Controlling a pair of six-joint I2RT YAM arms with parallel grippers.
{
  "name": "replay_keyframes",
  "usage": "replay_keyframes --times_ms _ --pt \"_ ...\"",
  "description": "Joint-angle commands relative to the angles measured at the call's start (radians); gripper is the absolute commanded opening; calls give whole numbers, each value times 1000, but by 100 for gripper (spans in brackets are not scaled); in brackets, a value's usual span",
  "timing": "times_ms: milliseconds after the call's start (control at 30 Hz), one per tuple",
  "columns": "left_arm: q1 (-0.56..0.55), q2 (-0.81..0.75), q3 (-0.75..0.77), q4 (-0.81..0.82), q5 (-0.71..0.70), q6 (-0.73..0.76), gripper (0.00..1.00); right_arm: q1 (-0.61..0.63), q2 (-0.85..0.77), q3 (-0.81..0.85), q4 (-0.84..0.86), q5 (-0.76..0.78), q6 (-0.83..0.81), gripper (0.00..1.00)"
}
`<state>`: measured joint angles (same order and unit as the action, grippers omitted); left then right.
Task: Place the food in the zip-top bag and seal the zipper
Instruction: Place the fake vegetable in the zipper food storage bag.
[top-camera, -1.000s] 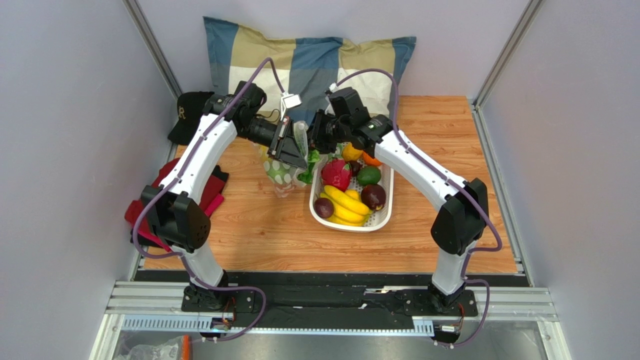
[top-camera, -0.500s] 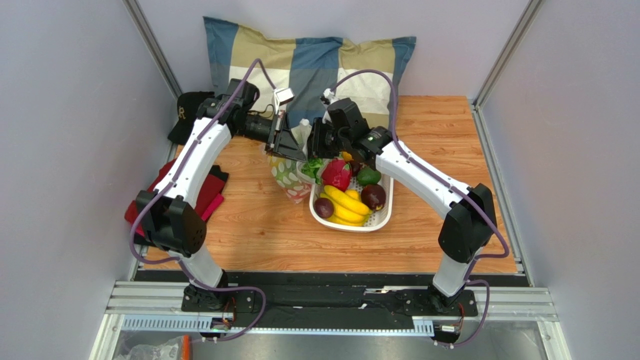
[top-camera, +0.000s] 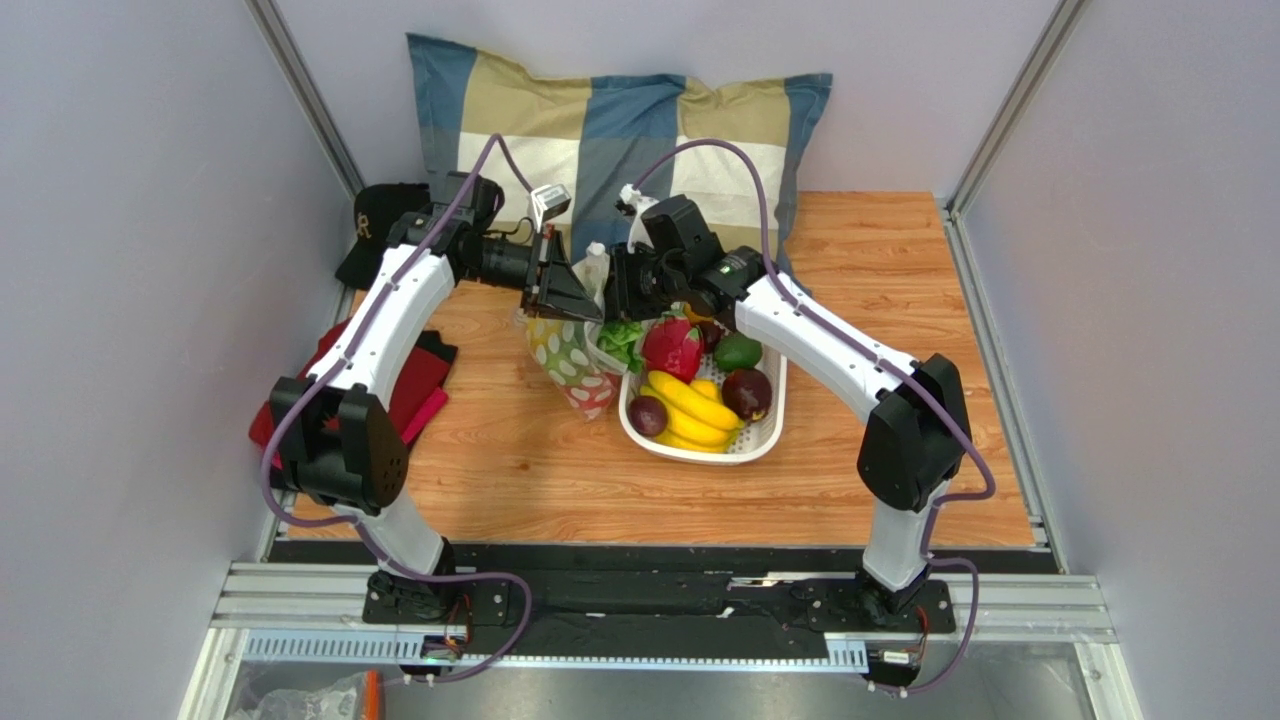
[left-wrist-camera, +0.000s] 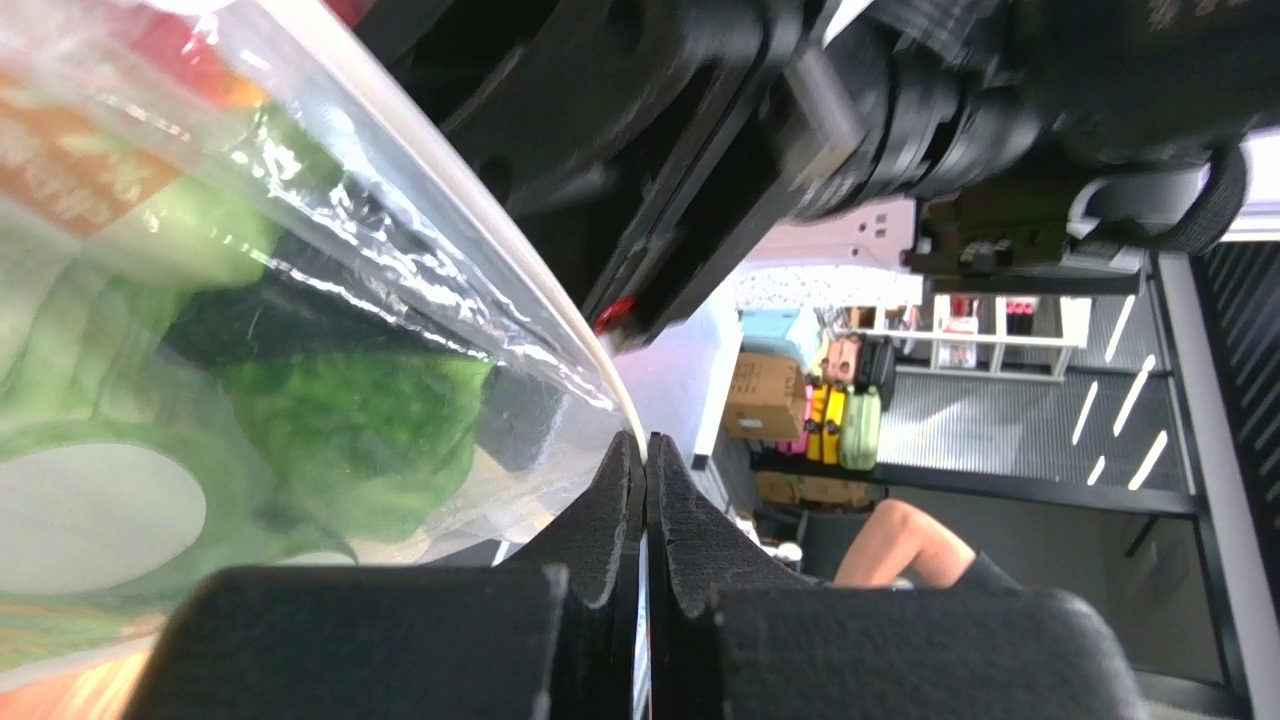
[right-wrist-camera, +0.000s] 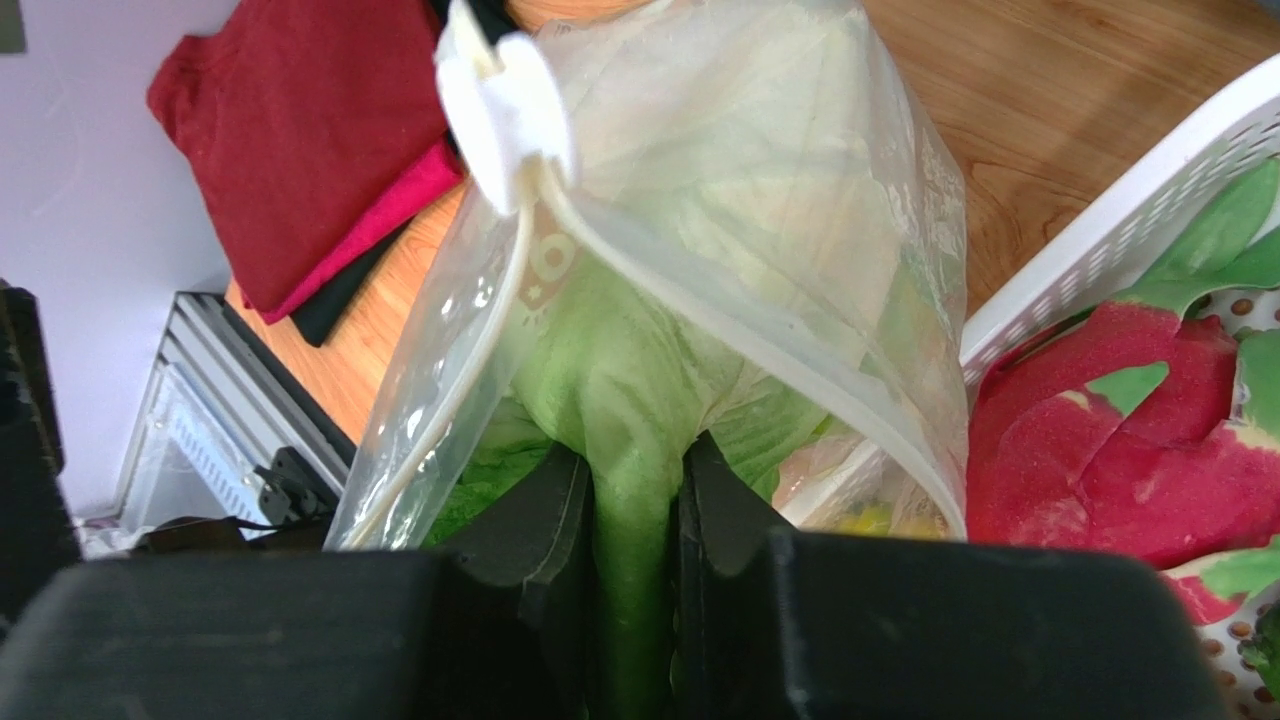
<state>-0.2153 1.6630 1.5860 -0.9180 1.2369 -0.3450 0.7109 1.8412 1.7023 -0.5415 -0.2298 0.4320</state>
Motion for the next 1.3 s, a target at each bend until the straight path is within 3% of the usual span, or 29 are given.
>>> replay_keyframes --times_ms 0,167,200,300,367,500,567,633,700,800,933,1067,1267 --pt "13 27 110 -154 18 183 6 -28 1 10 53 -40 59 0" --pt "27 -17 135 -219 -212 291 27 -42 64 34 48 -62 157 0" --pt "28 -32 120 -205 -281 304 38 -45 78 48 25 -71 169 0" --pt "31 -88 111 -177 -397 386 54 -51 154 135 -52 -74 238 0" --pt "40 -144 98 -154 -424 434 57 -51 203 206 -90 -57 287 0" --pt "44 -290 -21 -53 -453 706 66 -56 253 261 -127 -88 359 0" --pt "42 -362 -58 -64 -423 857 66 -56 260 270 -126 -92 382 0" --pt "24 -402 -86 -183 -363 1180 69 -54 262 273 -130 -88 398 0" --pt "-84 -443 -142 -203 -486 1369 67 -56 260 272 -141 -77 416 0" --pt "-197 -491 -251 -158 -583 1533 60 -56 259 270 -152 -82 436 0" --pt "-261 -514 -350 -52 -623 1655 56 -56 257 267 -156 -83 473 0" --pt "-285 -438 -327 -96 -643 1825 50 -56 263 269 -163 -83 493 0" --pt "-328 -303 -265 -157 -724 1957 52 -56 262 269 -178 -75 517 0"
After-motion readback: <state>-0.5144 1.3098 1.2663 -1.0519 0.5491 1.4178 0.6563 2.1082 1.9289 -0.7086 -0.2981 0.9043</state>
